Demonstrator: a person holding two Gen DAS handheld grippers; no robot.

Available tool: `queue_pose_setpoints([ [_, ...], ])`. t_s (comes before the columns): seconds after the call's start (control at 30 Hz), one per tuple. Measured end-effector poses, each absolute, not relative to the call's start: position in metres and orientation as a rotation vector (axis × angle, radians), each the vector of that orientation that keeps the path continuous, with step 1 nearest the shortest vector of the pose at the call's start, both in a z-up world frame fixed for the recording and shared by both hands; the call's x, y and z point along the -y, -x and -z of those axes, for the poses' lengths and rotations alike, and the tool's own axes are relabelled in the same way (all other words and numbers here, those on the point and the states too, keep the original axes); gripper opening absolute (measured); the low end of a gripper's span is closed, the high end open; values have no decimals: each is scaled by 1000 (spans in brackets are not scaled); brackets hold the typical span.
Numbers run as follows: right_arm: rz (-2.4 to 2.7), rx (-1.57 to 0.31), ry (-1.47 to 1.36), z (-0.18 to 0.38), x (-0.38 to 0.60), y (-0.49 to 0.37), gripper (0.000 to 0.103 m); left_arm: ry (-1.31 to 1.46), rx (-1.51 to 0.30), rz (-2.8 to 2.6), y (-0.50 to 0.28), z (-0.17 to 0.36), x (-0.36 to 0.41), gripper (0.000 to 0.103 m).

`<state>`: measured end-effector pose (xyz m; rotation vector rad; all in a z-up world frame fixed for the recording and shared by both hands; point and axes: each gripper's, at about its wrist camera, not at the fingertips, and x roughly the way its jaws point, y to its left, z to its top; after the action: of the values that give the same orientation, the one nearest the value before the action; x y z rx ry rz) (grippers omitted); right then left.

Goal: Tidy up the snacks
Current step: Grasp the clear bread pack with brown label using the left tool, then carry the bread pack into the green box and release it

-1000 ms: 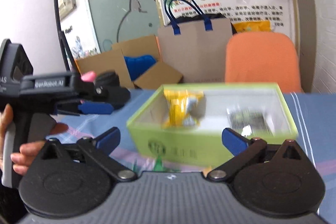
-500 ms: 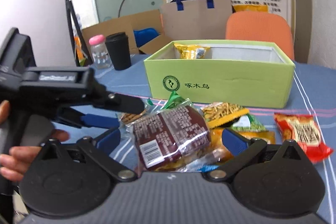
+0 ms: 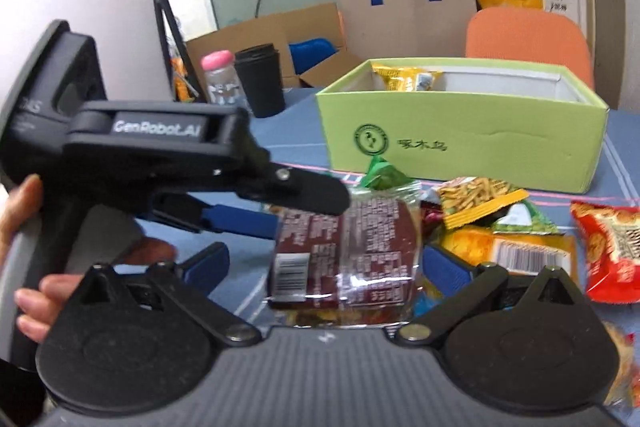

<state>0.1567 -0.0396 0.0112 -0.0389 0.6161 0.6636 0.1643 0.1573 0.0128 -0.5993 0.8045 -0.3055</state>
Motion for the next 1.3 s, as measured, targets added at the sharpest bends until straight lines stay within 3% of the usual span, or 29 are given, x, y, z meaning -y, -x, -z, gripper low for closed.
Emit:
queue_pose_setpoints([
  [0.4, -669, -656, 52, 0, 27, -164, 102, 612, -827, 309, -159, -1, -158, 72],
  [0.47, -673, -647, 58, 2, 25, -162, 102, 598, -838, 318, -159, 0, -154, 64],
  [0.53, -674, -610, 61, -1, 24, -156, 102, 595, -860, 335, -160, 3, -151, 34],
  [0.63, -668, -559, 90, -10, 22, -142, 102, 612, -845, 351, -152, -2, -150, 28],
  [0.87, -668, -484, 88, -31, 24, -129, 101, 568, -754, 351, -141, -34, -148, 27],
  [1.03, -661, -523, 61, -27, 28, -135, 101, 595, -795, 361, -149, -28, -146, 28],
  [1.3, -644, -422, 158, -73, 25, -213, 101, 537, -698, 410, -230, -79, -140, 28],
])
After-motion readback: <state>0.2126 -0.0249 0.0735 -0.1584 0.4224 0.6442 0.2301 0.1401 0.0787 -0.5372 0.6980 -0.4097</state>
